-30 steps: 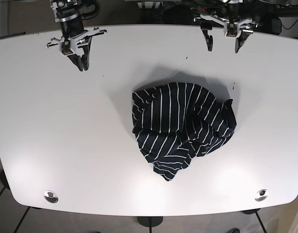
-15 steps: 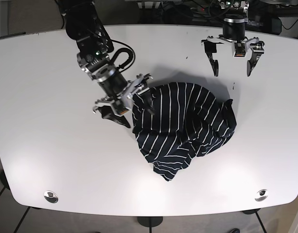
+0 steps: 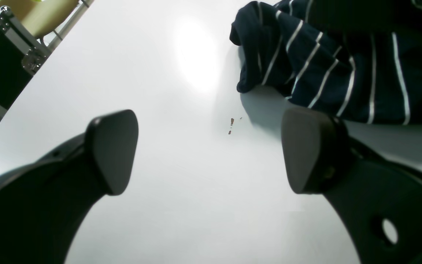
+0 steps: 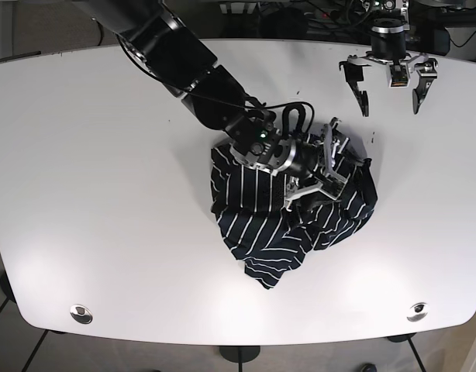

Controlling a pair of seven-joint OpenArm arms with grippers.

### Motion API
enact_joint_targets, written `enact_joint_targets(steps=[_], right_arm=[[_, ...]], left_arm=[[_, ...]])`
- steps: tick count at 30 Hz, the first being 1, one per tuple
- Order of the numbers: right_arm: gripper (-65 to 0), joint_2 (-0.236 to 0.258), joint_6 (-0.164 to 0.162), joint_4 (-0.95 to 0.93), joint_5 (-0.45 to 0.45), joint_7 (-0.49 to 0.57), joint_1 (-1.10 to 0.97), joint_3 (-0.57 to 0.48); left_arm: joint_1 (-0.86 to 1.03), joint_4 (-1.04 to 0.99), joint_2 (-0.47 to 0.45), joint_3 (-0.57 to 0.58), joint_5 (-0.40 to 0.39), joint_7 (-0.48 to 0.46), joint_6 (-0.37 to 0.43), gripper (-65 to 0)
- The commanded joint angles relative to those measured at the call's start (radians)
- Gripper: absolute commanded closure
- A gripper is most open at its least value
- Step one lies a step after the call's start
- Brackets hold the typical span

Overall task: Fold the T-shirt properly
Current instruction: 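Move the right gripper down onto the crumpled striped shirt and grasp it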

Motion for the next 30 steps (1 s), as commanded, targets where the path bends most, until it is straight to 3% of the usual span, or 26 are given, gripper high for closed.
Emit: enact_joint_targets(steps=[1,3,8,13,16,23,27,28,30], right_arm=[[-46.8,-0.008,0.003,-0.038,0.015,0.045,0.067,-0.01],[-46.8,-0.008,0.0,-0.084,0.058,0.088,0.123,-0.066],[-46.8,-0.008,0.008,-0.292,0.227,0.122,0.261,-0.079],[-46.8,-0.008,0.011,-0.376,0.233,0.144,0.287,-0.079],[-46.8,-0.008,0.026,-0.381,0.242,0.142,0.285,-0.15],[-46.0,-0.008,0.026,-0.413,0.231,0.15,0.239,-0.156],[-45.3,-0.008,0.013,-0.476,0.233,0.223,0.231,-0.156],[-42.8,-0.008,0.013,-0.491,0.233,0.228,0.231,-0.156],[-28.9,-0.008,0.013,-0.502,0.233,0.254,0.231,-0.156]], left_arm=[[0.009,0.016,0.004,-0.013,-0.002,-0.025,0.007,-56.7],[0.009,0.016,0.028,-0.016,-0.002,-0.025,0.006,-56.7],[0.006,0.016,0.036,-0.014,-0.002,-0.025,0.006,-56.7],[0.005,0.016,0.038,-0.01,-0.002,-0.025,0.006,-56.7],[0.005,0.016,0.038,-0.01,-0.002,-0.025,0.006,-56.7],[0.002,0.016,0.038,-0.01,-0.002,-0.025,0.006,-56.7],[0.002,0.016,0.032,-0.01,-0.002,-0.025,0.006,-56.7],[0.002,0.016,0.032,-0.01,-0.002,-0.025,0.006,-56.7],[0.002,0.016,0.03,-0.01,-0.002,-0.025,0.006,-56.7]])
